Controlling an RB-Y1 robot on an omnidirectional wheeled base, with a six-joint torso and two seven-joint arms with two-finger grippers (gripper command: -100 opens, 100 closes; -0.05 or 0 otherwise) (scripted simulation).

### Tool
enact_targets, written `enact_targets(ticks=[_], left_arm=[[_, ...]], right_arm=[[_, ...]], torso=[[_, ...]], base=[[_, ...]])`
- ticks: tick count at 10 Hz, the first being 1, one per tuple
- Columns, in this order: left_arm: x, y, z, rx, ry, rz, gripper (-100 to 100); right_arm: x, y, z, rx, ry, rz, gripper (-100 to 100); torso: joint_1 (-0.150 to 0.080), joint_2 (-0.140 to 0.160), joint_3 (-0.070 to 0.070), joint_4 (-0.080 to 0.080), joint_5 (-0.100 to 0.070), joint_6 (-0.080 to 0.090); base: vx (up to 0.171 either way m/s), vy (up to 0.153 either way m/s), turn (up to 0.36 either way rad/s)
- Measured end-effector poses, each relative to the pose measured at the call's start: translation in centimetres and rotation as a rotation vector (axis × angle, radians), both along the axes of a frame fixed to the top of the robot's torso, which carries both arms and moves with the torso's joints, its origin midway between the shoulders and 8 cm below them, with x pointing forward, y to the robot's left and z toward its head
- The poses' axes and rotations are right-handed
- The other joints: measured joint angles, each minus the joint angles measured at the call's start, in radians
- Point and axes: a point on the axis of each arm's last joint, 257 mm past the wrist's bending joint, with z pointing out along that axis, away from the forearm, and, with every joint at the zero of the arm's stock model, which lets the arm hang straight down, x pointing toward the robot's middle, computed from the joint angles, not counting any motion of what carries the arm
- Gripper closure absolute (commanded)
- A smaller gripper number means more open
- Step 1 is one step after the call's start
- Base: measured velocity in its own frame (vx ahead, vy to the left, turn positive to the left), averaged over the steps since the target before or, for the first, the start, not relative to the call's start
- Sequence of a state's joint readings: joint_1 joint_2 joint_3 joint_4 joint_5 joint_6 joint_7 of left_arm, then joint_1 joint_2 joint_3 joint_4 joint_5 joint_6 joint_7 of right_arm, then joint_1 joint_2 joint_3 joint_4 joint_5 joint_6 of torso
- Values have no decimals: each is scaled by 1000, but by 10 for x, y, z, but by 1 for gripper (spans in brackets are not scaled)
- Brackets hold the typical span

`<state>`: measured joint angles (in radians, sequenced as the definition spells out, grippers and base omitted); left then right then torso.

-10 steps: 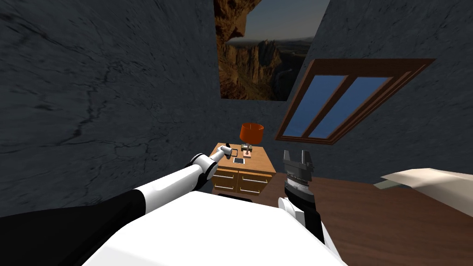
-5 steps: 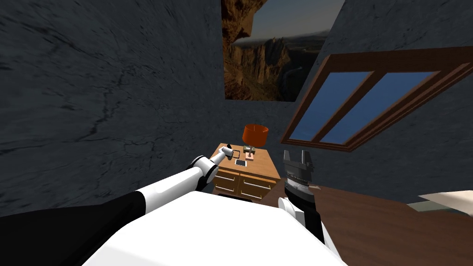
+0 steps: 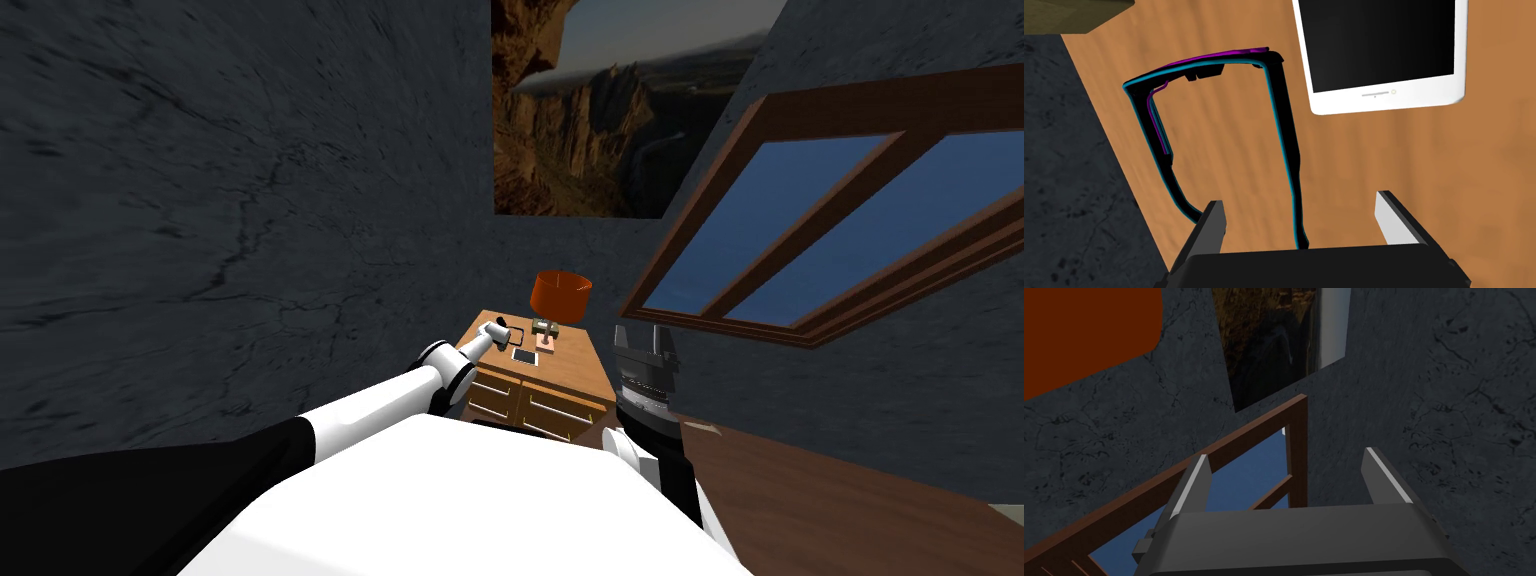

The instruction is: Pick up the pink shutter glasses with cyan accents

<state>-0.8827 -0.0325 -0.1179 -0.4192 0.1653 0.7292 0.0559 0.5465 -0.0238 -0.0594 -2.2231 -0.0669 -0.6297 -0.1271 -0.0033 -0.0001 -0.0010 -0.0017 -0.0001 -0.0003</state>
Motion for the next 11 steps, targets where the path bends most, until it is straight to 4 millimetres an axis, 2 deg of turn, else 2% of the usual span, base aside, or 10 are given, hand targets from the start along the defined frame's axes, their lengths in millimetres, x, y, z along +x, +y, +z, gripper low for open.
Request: enact_targets(ticks=[1, 5, 6, 7, 9, 11], left_arm=[[1, -1, 1, 1, -5, -5, 100], [2, -1, 2, 0, -7, -4, 100], [2, -1, 2, 0, -7, -4, 0], [2, -1, 2, 0, -7, -4, 100], [3, 12, -1, 2, 4, 25, 100], [7, 20, 5, 4, 2, 45, 100]], right_arm=[[0, 0, 0, 0, 0, 0, 0], [0, 0, 0, 0, 0, 0, 0], [0, 0, 0, 0, 0, 0, 0], [0, 0, 0, 0, 0, 0, 0], [0, 0, 0, 0, 0, 0, 0], [0, 0, 0, 0, 0, 0, 0]], torso=[[1, 1, 0, -1, 1, 1], [3, -2, -2, -3, 1, 1], [3, -2, -2, -3, 1, 1], [3, -2, -2, -3, 1, 1], [5, -5, -5, -4, 2, 1], [4, -3, -3, -4, 2, 2]], base=[[0, 0, 0], [0, 0, 0], [0, 0, 0], [18, 21, -195], [9, 26, -63], [-50, 24, -158]])
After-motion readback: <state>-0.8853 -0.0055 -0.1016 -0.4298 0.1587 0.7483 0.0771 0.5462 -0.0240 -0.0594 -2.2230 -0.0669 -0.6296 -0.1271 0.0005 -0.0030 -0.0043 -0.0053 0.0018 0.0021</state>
